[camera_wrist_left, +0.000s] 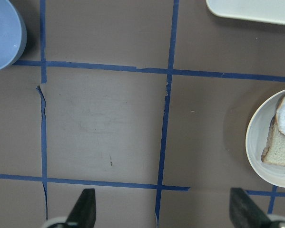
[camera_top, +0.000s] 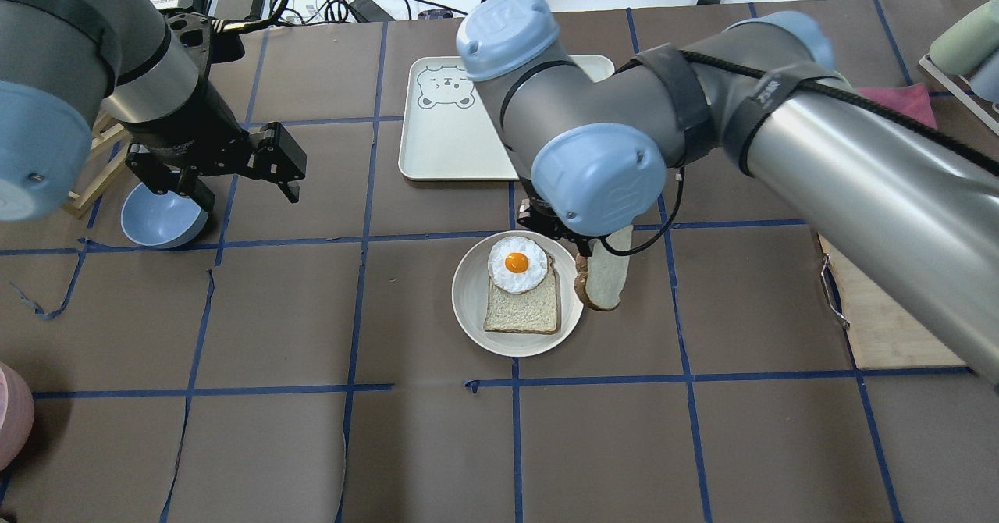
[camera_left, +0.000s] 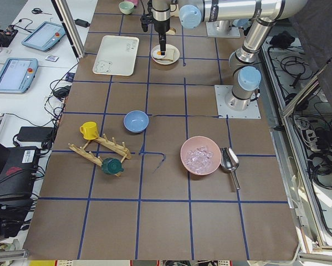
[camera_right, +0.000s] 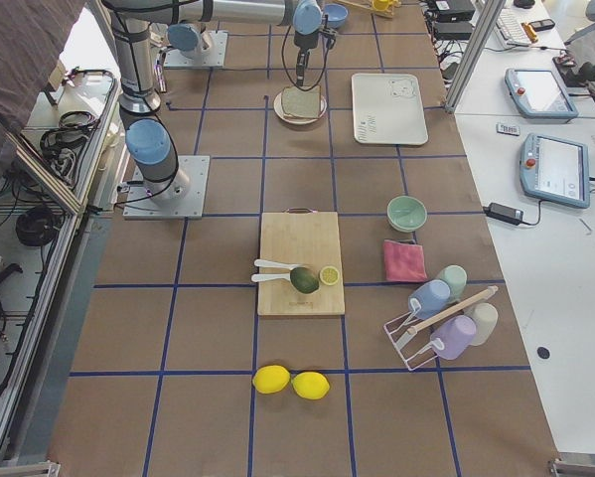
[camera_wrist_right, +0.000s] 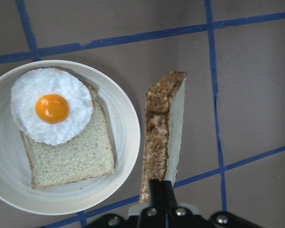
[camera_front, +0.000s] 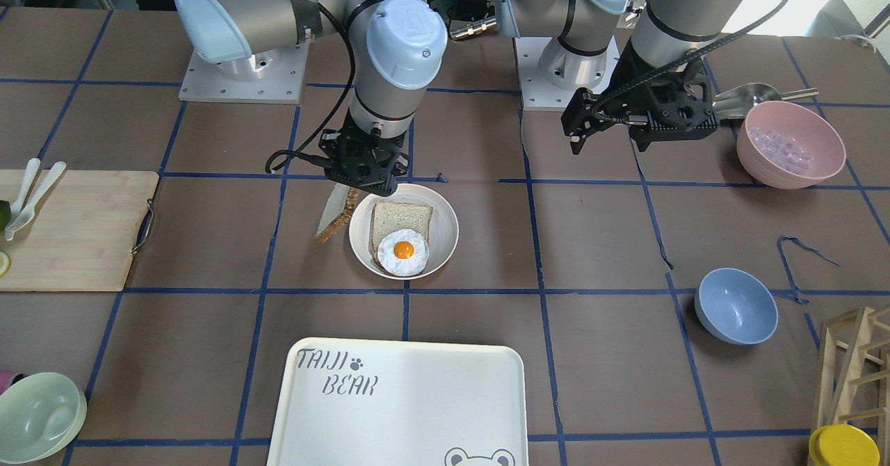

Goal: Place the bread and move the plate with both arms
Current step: 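Lower the bread onto the fried egg and open the right gripper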

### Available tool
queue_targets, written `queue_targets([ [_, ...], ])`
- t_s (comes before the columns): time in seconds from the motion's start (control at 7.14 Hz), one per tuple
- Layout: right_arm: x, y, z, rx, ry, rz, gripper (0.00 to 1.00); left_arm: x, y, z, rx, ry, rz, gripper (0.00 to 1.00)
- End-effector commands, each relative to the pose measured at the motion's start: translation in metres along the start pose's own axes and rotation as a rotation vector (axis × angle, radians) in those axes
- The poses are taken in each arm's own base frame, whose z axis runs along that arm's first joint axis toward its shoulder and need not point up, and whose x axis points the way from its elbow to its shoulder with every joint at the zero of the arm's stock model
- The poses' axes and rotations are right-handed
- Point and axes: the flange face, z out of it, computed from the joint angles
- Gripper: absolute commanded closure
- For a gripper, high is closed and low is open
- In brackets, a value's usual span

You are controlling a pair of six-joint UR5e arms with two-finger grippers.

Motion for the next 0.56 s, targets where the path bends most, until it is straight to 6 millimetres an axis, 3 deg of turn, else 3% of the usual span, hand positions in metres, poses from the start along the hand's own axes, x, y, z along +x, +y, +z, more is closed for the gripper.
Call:
queue_targets([
  [0.0,-0.039,0.002,0.025,0.028,-0.004,-0.026,1.00,0.000,-0.001,0.000,0.001,0.000,-0.001,0.00],
  [0.42,-0.050,0.004,0.040,-0.013,-0.019,-0.034,1.00,0.000,-0.002,0.002,-0.002,-0.001,0.000,0.00],
])
